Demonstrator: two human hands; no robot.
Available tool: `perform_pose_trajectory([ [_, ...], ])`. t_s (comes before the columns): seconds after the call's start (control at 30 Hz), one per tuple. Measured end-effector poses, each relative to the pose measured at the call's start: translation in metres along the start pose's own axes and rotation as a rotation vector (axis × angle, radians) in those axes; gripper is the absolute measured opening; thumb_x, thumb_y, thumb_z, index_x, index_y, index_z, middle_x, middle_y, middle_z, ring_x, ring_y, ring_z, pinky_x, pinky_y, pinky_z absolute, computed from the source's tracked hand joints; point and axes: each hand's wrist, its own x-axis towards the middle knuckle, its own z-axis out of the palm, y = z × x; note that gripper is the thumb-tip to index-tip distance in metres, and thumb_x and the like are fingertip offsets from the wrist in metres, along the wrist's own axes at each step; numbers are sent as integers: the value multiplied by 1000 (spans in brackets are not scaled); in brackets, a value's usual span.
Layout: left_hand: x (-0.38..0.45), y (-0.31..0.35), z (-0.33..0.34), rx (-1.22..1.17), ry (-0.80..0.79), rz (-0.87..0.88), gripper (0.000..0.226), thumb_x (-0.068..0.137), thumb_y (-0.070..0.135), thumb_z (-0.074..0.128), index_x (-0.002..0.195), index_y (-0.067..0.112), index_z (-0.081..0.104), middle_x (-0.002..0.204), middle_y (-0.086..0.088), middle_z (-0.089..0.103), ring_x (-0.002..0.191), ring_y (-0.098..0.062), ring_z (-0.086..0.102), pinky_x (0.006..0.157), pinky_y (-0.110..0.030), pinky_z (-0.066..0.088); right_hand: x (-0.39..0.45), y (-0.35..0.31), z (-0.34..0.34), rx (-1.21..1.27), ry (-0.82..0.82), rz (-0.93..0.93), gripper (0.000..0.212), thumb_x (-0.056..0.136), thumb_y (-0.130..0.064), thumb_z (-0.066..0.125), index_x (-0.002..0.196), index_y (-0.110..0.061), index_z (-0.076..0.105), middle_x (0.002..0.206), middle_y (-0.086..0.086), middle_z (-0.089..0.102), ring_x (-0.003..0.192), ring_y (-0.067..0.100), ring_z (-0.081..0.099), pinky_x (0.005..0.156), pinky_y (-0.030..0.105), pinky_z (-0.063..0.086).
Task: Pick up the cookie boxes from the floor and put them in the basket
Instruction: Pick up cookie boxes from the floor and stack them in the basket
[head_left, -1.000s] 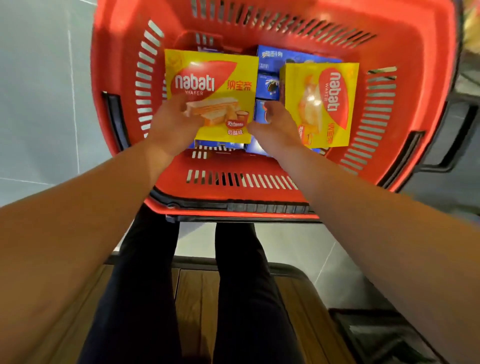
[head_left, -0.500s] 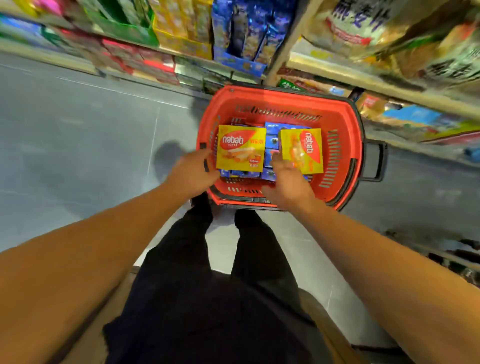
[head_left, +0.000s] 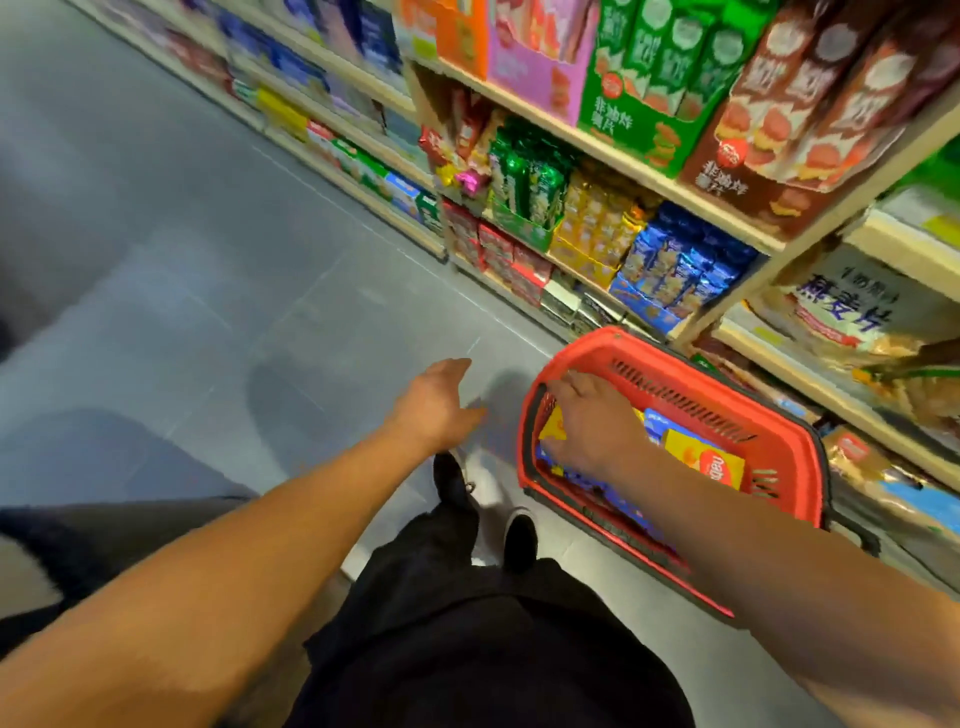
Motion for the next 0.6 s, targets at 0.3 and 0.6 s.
perform_pose_trajectory([
  [0.3,-71,-103,-49,-206,357,-321,73,90,32,62,150,9,27,156,-10,28,142,-23,29,110,-23,19,76,-142,-37,-235,-8,-471,81,78,-55,66,142,-15,40,149,11,38,137,31,37,112,38,32],
  [0.6,-143,-247,-101,-383,616,-634,73,88,38,62,149,18,29,155,-2,33,139,-20,35,110,-26,26,149,-344,-38,-399,-29,-813,79,79,-53,63,145,-20,36,150,6,38,136,28,37,111,38,33],
])
